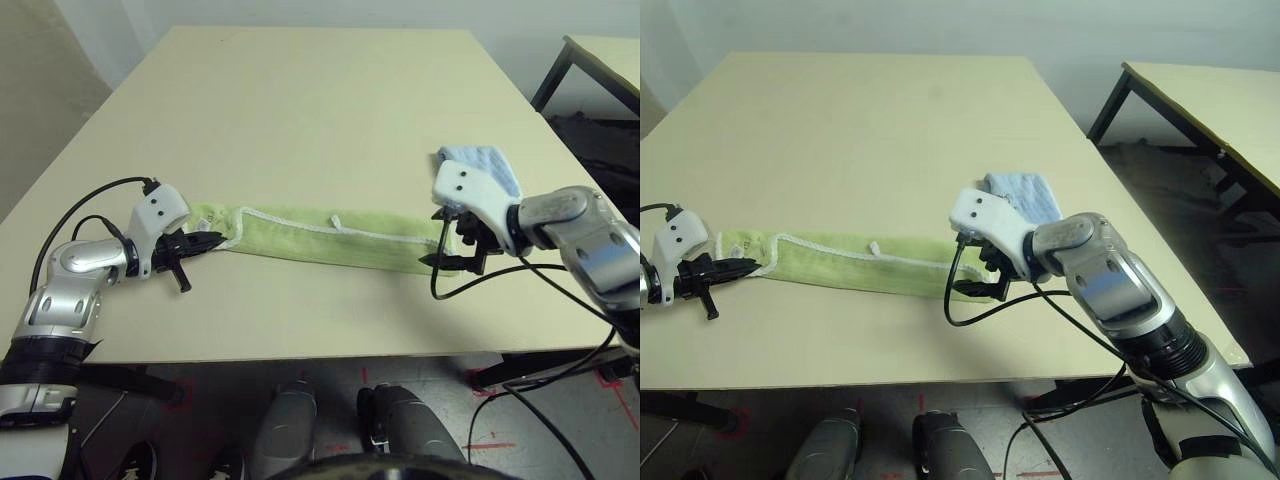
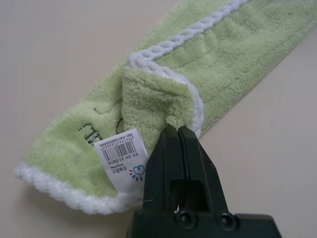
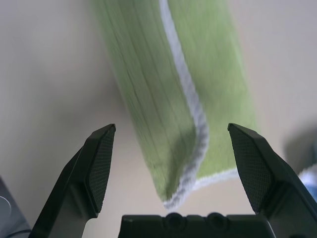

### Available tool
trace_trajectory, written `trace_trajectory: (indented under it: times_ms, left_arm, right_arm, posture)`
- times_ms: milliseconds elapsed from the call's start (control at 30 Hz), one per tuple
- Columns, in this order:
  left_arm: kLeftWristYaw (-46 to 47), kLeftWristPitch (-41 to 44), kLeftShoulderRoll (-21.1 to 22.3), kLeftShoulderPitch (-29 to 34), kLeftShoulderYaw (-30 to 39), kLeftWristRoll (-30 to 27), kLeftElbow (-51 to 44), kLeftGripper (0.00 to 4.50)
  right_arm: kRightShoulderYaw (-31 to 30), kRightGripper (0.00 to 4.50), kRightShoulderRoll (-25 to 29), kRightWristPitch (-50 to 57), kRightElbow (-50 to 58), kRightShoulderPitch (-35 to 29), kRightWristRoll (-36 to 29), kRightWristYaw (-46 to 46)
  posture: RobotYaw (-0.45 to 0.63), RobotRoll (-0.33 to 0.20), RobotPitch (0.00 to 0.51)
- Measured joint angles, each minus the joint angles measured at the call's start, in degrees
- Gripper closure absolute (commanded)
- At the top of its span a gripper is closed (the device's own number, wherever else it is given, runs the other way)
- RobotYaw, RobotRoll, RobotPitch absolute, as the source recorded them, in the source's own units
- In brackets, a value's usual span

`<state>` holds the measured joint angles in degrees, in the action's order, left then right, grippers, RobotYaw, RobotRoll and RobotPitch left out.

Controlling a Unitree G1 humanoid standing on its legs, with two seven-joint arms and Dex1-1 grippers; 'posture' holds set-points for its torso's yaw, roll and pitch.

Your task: Fold the towel and set it aside.

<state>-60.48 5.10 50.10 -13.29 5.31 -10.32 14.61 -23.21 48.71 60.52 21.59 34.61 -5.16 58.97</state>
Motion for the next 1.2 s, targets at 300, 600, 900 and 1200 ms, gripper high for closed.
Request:
trace_trajectory:
  times_ms: [300,600,900,1200]
  left_arm:
    - [0.0,0.0,0.0,0.4,0.0,0.0,-0.2,4.50]
    - [-0.2,-0.4,0.0,0.4,0.0,-0.1,-0.1,4.50]
    - [-0.6,-1.6,0.0,0.3,0.0,-0.1,1.3,4.50]
    - [-2.3,-5.2,2.2,-3.5,0.0,0.9,8.5,3.82]
  right_arm:
    - [-2.7,0.06,-0.6,1.0,-5.1,0.0,1.7,-4.6]
    - [-3.1,2.40,-1.3,4.3,-4.6,0.2,0.1,-4.2]
    - [-3.2,4.47,-0.5,6.2,-2.9,1.0,-2.2,-3.8]
    - [-2.8,4.50,3.1,5.8,-2.3,2.0,-4.6,-1.2]
  posture:
    - [0.12,0.000,0.106]
    - [0.12,0.000,0.106]
    - [0.12,0.000,0.105]
    - [0.12,0.000,0.102]
